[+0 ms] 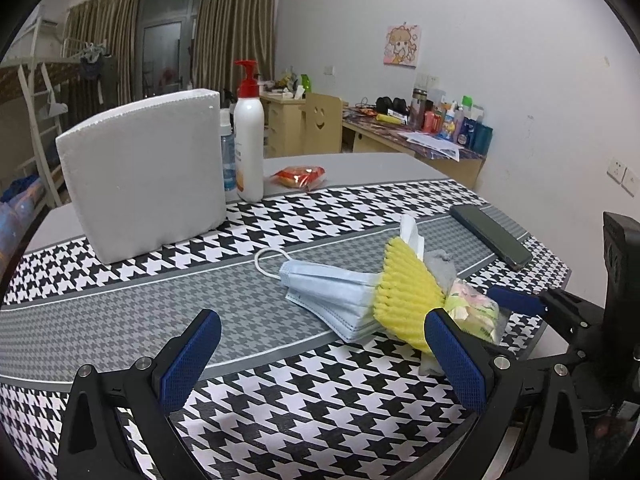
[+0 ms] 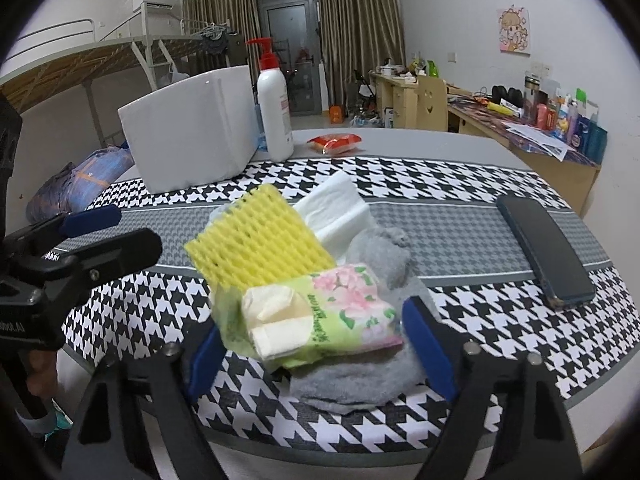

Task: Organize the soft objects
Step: 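Close the right gripper on the floral wet-wipe pack, then close the left gripper on the yellow mesh foam sleeve, then lift the yellow mesh with the left gripper while the right lifts the wipe pack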

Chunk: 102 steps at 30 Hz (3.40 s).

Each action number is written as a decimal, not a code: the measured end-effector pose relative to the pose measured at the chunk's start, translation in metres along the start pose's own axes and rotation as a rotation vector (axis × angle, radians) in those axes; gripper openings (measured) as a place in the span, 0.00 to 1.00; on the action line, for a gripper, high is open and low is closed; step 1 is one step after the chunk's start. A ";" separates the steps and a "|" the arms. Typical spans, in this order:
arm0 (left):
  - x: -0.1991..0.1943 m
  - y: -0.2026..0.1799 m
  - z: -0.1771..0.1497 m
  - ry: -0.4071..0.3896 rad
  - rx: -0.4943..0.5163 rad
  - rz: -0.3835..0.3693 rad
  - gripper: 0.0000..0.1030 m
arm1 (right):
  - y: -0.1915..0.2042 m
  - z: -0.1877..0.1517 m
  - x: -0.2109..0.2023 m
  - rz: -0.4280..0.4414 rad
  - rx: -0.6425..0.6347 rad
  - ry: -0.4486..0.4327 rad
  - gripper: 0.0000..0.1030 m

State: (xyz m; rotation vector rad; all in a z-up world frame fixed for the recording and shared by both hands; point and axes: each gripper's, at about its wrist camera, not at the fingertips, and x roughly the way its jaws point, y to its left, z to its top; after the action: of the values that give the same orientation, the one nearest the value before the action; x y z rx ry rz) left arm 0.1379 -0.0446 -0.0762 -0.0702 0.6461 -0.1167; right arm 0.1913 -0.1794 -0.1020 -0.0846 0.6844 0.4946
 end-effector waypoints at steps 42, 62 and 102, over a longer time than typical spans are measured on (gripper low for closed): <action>0.032 -0.040 -0.001 0.090 0.018 -0.146 0.74 | -0.032 -0.006 -0.032 -0.009 0.072 -0.052 0.62; 0.053 -0.052 0.001 0.179 -0.035 -0.226 0.14 | -0.044 -0.014 -0.042 -0.052 0.097 -0.065 0.62; 0.005 -0.019 -0.011 0.112 0.017 -0.145 0.09 | -0.030 -0.009 -0.057 -0.030 0.075 -0.119 0.62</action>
State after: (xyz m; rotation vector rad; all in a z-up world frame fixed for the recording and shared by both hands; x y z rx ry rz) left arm 0.1332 -0.0648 -0.0864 -0.0942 0.7513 -0.2674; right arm 0.1618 -0.2314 -0.0758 0.0050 0.5835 0.4416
